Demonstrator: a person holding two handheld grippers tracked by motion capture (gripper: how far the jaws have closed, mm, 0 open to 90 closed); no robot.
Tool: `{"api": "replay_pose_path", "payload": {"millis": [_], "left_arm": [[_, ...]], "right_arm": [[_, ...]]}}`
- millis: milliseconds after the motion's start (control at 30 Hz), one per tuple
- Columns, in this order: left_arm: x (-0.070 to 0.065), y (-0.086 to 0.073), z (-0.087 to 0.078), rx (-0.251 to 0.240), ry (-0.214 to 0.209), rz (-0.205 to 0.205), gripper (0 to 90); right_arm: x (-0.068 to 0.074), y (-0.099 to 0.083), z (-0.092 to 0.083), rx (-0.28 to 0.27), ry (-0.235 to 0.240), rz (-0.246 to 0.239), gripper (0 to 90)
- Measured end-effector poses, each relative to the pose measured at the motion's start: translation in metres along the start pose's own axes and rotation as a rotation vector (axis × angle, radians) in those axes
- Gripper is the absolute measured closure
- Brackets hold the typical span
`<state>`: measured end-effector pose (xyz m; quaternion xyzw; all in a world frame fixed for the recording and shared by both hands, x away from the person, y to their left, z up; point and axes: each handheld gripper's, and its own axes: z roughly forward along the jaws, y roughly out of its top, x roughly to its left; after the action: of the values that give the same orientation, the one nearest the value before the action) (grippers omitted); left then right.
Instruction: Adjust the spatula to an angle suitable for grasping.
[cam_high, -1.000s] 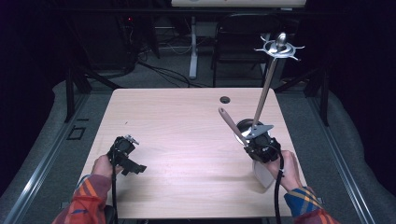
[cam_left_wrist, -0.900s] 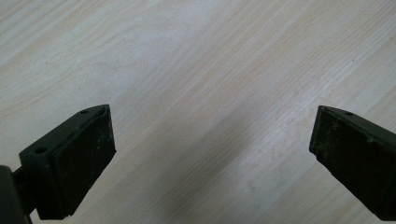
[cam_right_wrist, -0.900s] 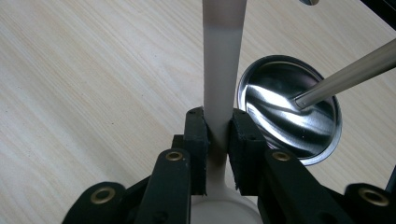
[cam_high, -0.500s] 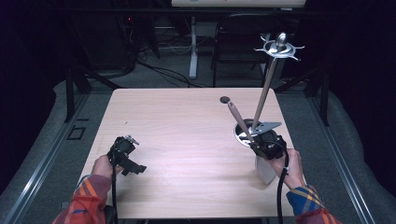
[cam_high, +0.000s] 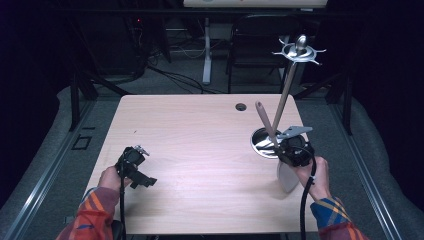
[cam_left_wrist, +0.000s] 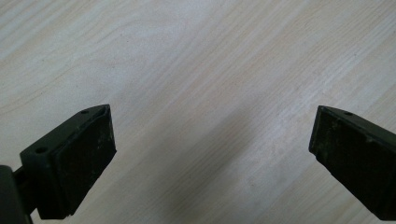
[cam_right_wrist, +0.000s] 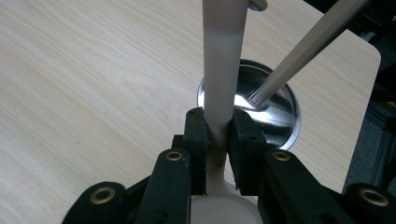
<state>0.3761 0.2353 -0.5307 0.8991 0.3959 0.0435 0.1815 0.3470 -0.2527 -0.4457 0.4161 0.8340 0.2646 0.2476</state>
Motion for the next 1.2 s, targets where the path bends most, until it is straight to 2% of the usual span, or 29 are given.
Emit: {"api": "replay_pose_path", "payload": {"millis": [367,467,967,1000,1200], "left_arm": [[-0.001,-0.001,0.000,-0.001,-0.002,-0.007,0.7],[-0.001,0.000,0.000,0.002,0.001,0.000,0.8],[-0.001,0.000,0.002,0.004,0.000,0.001,1.0],[-0.001,0.000,0.002,0.005,-0.001,0.002,1.0],[-0.001,0.000,0.002,0.007,0.000,-0.001,1.2]], "right_arm": [[-0.016,0.000,-0.010,-0.027,-0.027,0.046,78.5],[-0.022,0.000,-0.015,-0.051,-0.047,0.066,78.5],[-0.043,0.003,-0.027,-0.119,-0.067,0.136,78.5],[-0.045,0.003,-0.028,-0.141,-0.076,0.145,78.6],[-0.051,0.005,-0.031,-0.177,-0.086,0.176,78.6]]}}
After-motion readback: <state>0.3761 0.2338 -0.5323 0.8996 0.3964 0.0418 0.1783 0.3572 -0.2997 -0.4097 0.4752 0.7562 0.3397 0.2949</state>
